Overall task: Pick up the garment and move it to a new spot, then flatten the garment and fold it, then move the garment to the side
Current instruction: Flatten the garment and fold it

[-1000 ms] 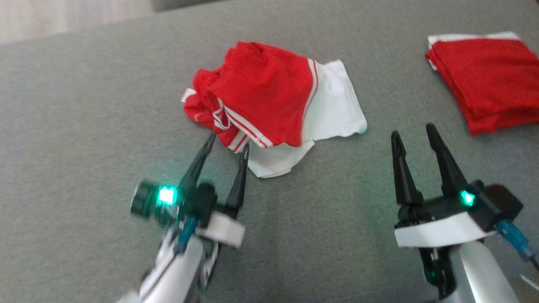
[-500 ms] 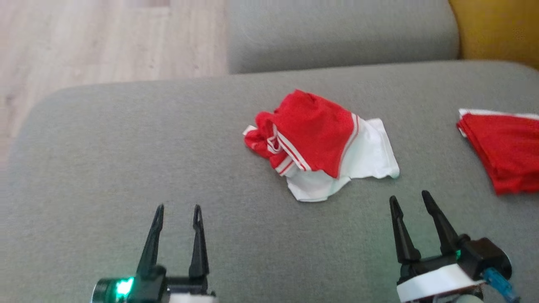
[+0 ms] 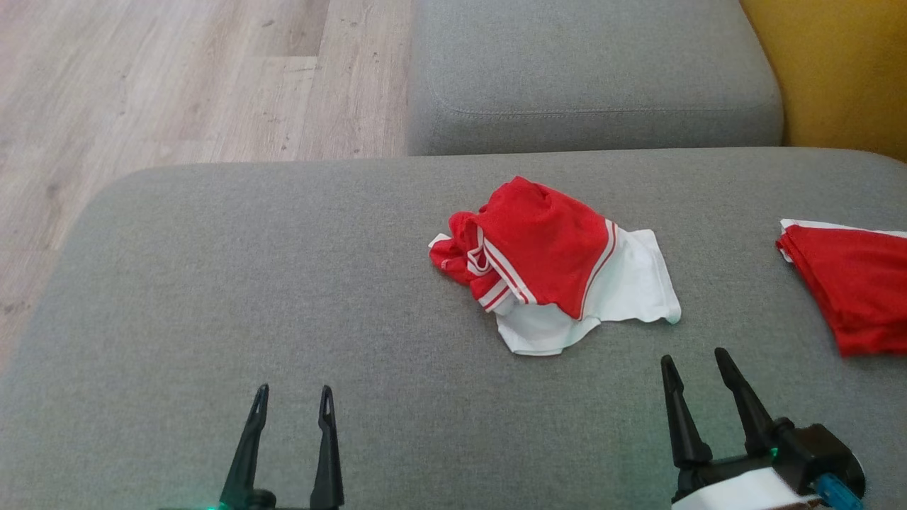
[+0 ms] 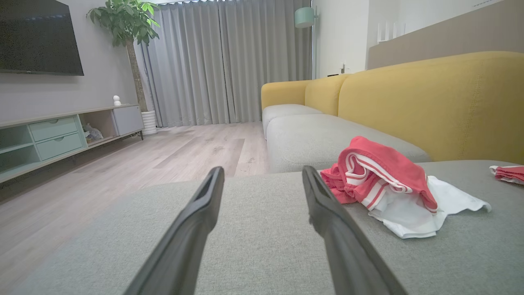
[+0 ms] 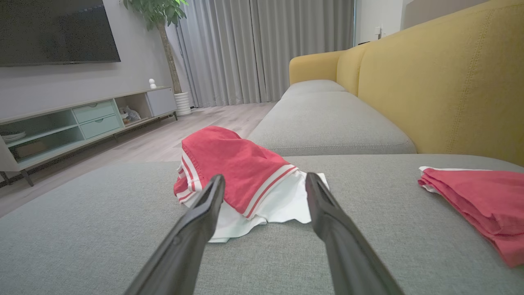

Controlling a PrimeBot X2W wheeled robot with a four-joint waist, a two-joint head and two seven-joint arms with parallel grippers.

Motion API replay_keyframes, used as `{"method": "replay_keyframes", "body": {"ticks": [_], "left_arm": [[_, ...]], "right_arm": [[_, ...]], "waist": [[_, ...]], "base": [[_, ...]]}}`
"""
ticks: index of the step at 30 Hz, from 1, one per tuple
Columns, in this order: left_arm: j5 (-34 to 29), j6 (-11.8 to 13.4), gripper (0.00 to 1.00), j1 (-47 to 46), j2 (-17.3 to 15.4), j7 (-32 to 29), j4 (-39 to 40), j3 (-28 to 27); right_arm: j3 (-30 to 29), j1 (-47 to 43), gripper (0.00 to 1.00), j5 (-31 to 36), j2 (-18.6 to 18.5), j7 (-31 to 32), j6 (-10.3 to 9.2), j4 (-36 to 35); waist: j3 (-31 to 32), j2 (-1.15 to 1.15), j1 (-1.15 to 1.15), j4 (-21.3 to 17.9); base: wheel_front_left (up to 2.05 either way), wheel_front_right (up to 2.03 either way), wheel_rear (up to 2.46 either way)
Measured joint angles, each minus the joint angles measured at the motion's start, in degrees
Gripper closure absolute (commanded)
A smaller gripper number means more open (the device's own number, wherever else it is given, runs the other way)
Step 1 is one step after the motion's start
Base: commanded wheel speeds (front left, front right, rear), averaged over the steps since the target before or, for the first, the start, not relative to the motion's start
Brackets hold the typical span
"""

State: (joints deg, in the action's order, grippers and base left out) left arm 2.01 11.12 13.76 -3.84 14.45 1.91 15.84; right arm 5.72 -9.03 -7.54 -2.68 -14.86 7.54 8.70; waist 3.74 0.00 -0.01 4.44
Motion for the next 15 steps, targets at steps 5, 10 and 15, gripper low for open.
{"method": "replay_keyframes", "body": {"ticks": [5, 10, 15], "left_arm": [[-0.56, 0.04, 0.00, 0.00, 0.00, 0.00, -1.13, -0.16], [-0.55, 0.07, 0.00, -0.01, 0.00, 0.00, -1.63, -0.30], [-0.54, 0.07, 0.00, -0.01, 0.01, 0.00, -1.80, -0.29]], "right_arm": [[-0.16, 0.00, 0.00, 0.00, 0.01, 0.00, 0.00, 0.18], [-0.12, 0.01, 0.00, -0.02, 0.02, 0.00, 0.00, 0.23], [0.00, 0.03, 0.00, -0.13, 0.02, 0.00, -0.01, 0.24]], "waist": [[-0.19, 0.00, 0.00, 0.07], [-0.60, 0.00, 0.01, -0.24], [-0.98, 0.00, 0.01, -0.65]], "base": [[0.00, 0.00, 0.00], [0.00, 0.00, 0.00], [0.00, 0.00, 0.00]]}}
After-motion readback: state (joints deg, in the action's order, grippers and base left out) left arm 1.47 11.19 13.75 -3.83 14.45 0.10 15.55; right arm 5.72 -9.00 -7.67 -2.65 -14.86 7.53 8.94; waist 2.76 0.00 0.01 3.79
